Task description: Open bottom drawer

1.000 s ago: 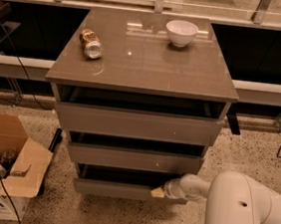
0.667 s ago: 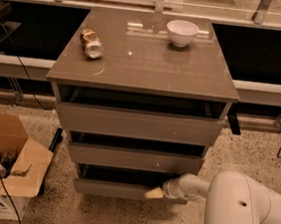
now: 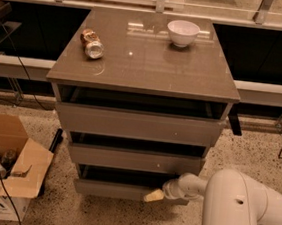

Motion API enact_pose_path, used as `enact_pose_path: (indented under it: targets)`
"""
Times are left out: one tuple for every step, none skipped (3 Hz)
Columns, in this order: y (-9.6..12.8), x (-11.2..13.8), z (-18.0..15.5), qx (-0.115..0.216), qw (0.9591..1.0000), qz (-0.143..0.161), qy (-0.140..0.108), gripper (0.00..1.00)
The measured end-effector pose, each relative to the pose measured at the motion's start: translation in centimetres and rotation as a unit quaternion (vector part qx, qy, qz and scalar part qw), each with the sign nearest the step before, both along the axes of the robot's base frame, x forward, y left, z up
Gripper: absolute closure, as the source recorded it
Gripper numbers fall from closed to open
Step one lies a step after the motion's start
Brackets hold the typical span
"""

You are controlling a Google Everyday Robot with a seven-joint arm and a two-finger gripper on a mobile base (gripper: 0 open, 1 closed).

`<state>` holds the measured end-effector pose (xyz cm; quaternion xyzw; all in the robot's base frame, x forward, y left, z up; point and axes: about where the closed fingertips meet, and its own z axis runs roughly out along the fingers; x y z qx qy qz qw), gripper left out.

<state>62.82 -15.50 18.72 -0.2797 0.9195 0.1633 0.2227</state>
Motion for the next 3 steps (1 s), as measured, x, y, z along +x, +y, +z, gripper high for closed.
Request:
enact_pose_path:
  targets:
    - [-1.62,-2.16,-1.62,0.001,0.9993,-0.004,0.038,0.18]
    - [-1.62,-2.16,-1.03,0.001,0.9993,-0.004,0.038,0.42]
    - [-1.63,-2.16,-0.78,0.001,0.9993,-0.004,0.038,0.43]
